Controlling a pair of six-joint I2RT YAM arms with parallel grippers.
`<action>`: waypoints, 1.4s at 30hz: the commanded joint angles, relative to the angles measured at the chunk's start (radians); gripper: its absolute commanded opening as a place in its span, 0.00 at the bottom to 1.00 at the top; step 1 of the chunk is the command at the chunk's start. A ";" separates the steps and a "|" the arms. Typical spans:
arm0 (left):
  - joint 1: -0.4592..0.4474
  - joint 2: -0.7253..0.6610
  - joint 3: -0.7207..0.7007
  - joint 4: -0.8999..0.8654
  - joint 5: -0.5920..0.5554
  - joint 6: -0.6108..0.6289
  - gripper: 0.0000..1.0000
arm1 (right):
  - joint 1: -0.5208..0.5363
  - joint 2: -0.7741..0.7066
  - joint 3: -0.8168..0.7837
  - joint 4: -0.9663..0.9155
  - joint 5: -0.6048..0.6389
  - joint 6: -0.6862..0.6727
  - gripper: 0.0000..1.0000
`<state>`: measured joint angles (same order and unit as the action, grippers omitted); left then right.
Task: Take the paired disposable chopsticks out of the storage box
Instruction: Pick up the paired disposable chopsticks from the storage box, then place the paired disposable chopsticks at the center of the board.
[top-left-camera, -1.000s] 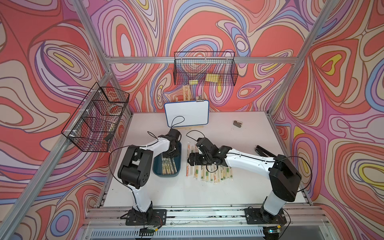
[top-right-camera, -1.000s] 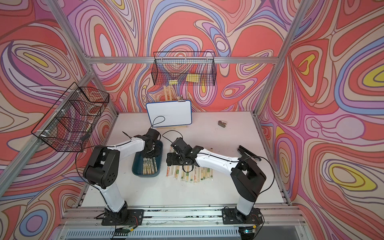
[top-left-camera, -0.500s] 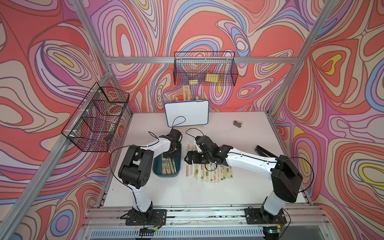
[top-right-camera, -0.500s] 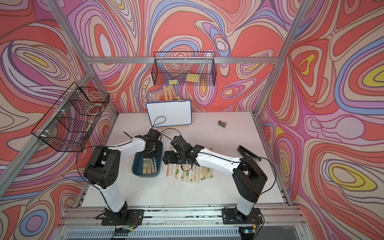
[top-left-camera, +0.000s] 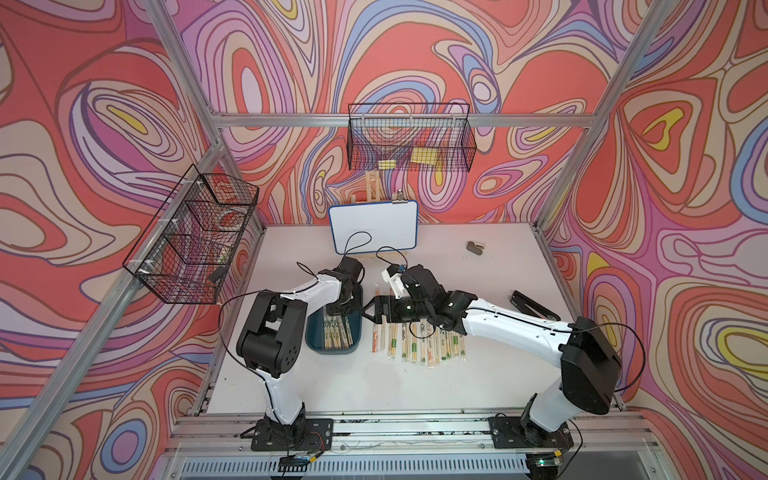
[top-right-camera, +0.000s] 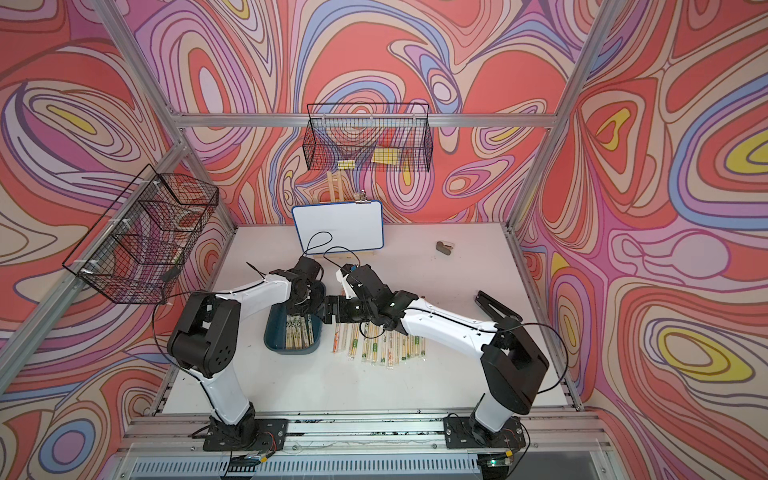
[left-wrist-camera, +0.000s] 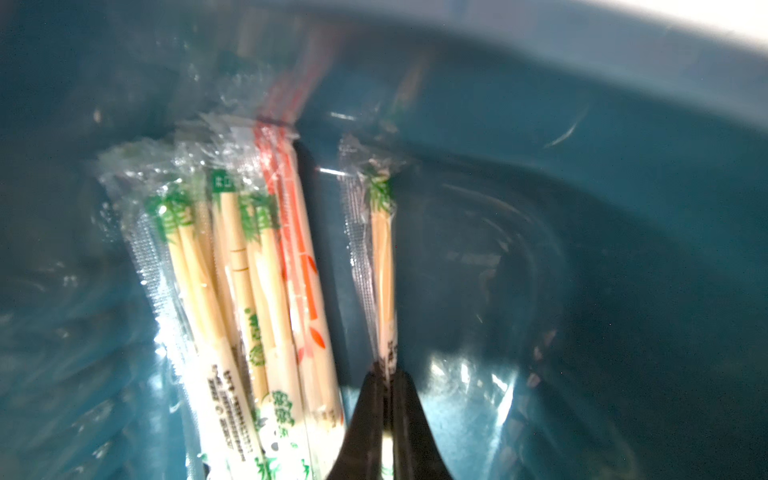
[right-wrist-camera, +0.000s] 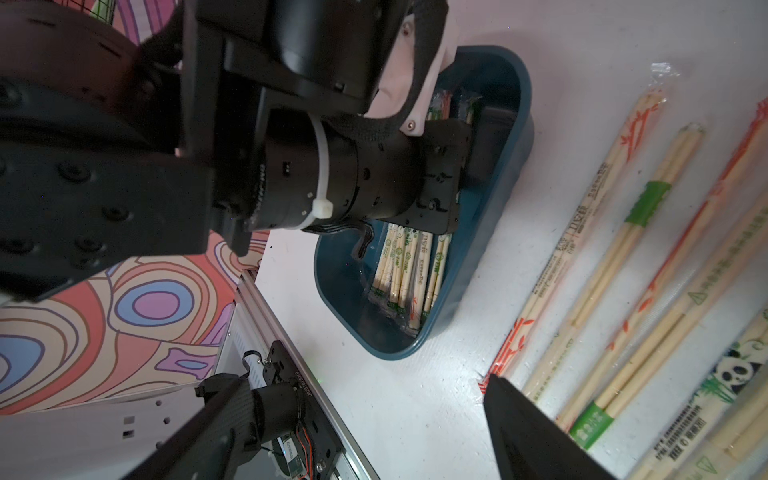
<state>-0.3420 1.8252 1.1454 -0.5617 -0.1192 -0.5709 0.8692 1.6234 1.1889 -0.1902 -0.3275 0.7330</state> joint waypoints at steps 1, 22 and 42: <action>-0.006 -0.027 0.022 -0.055 -0.007 0.021 0.01 | -0.007 -0.033 -0.026 0.033 -0.021 -0.011 0.93; 0.001 -0.212 0.177 -0.203 -0.023 0.085 0.00 | -0.052 -0.104 -0.111 0.059 -0.039 0.007 0.94; -0.197 -0.084 0.293 -0.183 0.039 0.074 0.00 | -0.087 -0.210 -0.228 0.071 -0.065 0.004 0.94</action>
<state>-0.5278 1.7004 1.4174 -0.7330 -0.0811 -0.4973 0.7856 1.4376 0.9802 -0.1326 -0.3817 0.7414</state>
